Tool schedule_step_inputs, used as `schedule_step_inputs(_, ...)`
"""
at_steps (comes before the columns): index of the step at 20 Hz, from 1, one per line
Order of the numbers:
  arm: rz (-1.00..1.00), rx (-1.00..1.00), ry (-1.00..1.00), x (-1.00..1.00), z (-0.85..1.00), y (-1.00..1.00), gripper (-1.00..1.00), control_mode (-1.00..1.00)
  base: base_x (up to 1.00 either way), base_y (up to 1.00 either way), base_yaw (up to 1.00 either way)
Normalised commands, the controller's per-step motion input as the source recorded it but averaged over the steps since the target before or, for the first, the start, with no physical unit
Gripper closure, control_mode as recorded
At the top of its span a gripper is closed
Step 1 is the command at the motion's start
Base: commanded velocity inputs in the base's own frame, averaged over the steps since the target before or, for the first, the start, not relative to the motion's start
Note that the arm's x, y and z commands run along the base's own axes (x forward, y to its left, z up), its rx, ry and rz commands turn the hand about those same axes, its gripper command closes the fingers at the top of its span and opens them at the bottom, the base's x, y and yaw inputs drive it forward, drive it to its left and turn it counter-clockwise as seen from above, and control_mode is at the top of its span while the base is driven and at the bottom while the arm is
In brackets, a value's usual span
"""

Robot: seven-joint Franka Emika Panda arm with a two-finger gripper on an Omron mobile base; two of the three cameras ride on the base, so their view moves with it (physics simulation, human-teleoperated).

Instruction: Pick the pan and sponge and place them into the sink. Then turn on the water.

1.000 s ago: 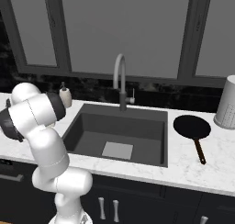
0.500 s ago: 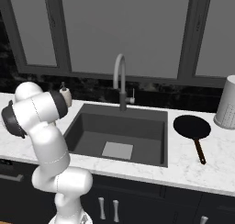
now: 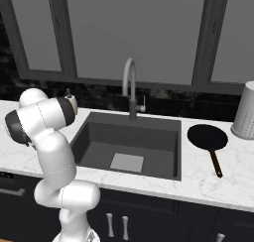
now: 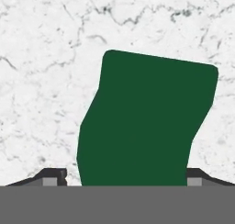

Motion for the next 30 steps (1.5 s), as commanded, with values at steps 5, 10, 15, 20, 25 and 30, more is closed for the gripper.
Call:
schedule_step_inputs(5, 0.0, 0.0, 0.0, 0.0, -0.1, 0.01, 1.0, -1.0, 0.0, 0.0, 0.0)
schedule_step_inputs(10, 0.01, 0.0, 0.0, 0.0, 0.0, -0.02, 1.0, -1.0, 0.0, 0.0, 0.0)
schedule_step_inputs(15, 0.02, 0.01, 0.0, 0.0, 0.45, -0.4, 1.0, -1.0, 0.0, 0.0, 0.0)
schedule_step_inputs(20, 0.0, 0.0, 0.0, -0.03, 0.41, -0.72, 1.0, -1.0, 0.0, 0.0, 0.0)
schedule_step_inputs(25, -0.06, -0.05, 0.02, 0.07, 0.05, -0.99, 1.0, -1.0, 0.0, 0.0, 0.0)
schedule_step_inputs(30, -0.11, -0.01, 0.0, 0.24, 0.0, -1.0, 1.0, -1.0, 0.0, 0.0, 0.0)
